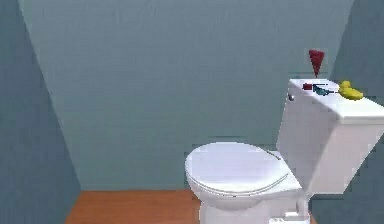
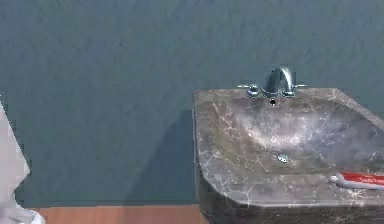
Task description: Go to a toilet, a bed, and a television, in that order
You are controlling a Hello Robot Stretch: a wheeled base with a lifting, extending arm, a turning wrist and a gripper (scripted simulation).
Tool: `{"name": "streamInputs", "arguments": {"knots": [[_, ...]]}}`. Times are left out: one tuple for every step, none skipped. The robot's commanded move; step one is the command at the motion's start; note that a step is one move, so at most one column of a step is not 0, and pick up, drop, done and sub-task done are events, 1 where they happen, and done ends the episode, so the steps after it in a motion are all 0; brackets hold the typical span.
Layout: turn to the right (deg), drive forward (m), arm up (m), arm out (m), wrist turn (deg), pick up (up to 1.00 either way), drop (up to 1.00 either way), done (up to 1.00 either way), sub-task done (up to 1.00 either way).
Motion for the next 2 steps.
{"name": "streamInputs", "arguments": {"knots": [[33.0, 0.00, 0.00, 0.00, 0.0, 0.00, 0.00, 0.00, 0.00], [0.0, 0.20, 0.00, 0.00, 0.0, 0.00, 0.00, 0.00, 0.00]]}}
